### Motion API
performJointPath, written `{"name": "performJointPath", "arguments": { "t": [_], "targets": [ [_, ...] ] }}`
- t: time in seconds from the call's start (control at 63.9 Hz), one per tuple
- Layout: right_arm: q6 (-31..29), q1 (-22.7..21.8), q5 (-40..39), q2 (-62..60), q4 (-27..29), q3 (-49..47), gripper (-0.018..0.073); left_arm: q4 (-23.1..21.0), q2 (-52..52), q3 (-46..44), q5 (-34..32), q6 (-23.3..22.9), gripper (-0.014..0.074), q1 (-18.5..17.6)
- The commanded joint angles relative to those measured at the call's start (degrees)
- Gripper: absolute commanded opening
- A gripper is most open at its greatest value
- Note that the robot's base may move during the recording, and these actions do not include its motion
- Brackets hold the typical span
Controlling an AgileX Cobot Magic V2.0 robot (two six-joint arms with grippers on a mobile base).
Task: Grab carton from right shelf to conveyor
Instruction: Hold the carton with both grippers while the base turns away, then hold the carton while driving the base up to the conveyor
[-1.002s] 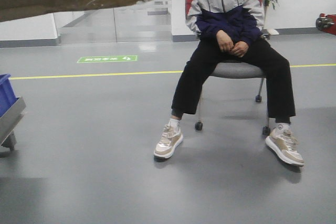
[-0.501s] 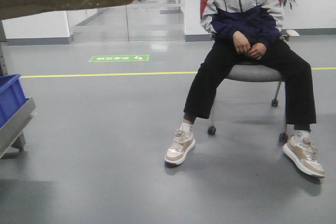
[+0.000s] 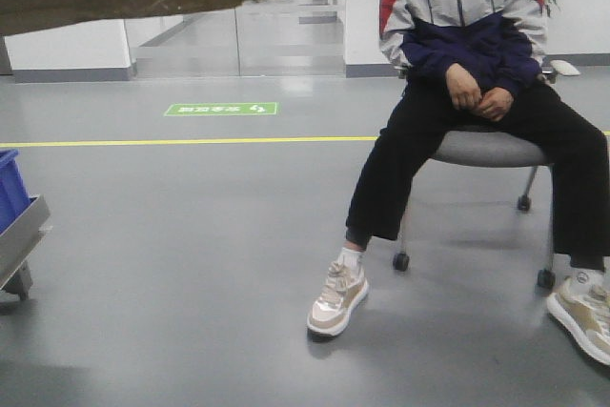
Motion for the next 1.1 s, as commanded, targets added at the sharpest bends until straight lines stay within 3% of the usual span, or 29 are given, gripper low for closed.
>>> {"name": "performJointPath", "arguments": {
  "t": [0.0, 1.08],
  "targets": [
    [-0.33, -0.10, -4.55, -0.73, 1.16, -0.42, -0.0061, -0.76, -0.33, -0.22, -0.81, 0.38, -0.0006, -0.47],
    [-0.33, -0.10, -4.64, -0.63, 1.15, -0.42, -0.0061, -0.59, -0.23, -0.22, -0.81, 0.38, -0.0006, -0.47]
  ]
}}
